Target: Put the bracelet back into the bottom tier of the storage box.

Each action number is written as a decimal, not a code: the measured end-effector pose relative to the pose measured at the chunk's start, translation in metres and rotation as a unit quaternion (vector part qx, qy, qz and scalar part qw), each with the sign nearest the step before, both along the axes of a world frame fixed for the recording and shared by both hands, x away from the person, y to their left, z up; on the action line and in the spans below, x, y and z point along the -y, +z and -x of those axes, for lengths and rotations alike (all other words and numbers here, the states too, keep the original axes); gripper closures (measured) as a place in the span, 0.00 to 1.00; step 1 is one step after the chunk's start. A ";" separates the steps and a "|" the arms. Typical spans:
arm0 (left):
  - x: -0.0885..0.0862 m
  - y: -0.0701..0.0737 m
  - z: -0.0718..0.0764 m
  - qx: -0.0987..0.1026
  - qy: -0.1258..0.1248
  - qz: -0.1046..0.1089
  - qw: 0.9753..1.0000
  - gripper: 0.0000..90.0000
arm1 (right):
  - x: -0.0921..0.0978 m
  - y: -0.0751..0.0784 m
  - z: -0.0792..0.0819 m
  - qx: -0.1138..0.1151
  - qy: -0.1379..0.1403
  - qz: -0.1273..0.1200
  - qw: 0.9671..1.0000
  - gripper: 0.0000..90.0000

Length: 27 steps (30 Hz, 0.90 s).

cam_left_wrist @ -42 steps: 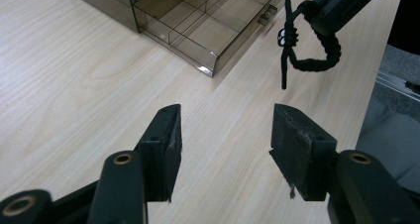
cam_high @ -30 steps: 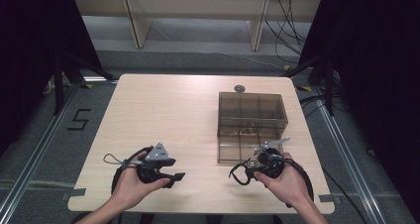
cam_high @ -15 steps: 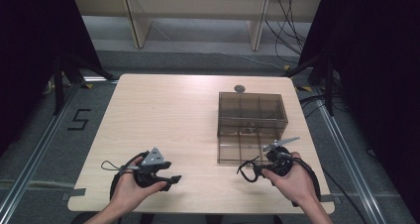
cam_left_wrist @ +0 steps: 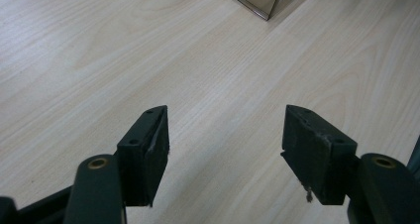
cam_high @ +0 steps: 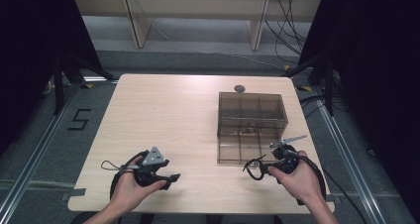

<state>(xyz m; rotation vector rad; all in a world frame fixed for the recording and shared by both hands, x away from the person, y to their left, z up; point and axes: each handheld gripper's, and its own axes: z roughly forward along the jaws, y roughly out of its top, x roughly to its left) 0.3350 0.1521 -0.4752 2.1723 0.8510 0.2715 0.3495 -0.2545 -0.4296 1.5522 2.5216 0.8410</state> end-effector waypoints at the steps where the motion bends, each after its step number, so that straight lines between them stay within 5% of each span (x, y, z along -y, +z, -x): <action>1: 0.000 0.000 0.000 0.004 -0.003 0.002 1.000 0.39 | 0.000 0.002 0.000 -0.013 -0.009 0.000 1.000 0.93; 6: 0.001 0.000 -0.001 0.006 -0.010 -0.008 1.000 0.39 | 0.006 0.003 -0.001 -0.007 -0.014 0.002 1.000 0.93; 7: 0.002 0.000 0.000 0.004 -0.008 -0.001 1.000 0.39 | 0.004 0.005 0.001 -0.024 -0.036 -0.005 0.999 0.93; 9: 0.002 0.001 0.000 0.003 -0.008 -0.001 1.000 0.39 | 0.008 0.005 -0.001 -0.006 -0.021 0.005 1.000 0.93; 27: 0.001 0.000 -0.001 0.005 -0.008 0.001 1.000 0.40 | 0.022 0.004 -0.004 -0.007 -0.043 0.005 0.999 0.93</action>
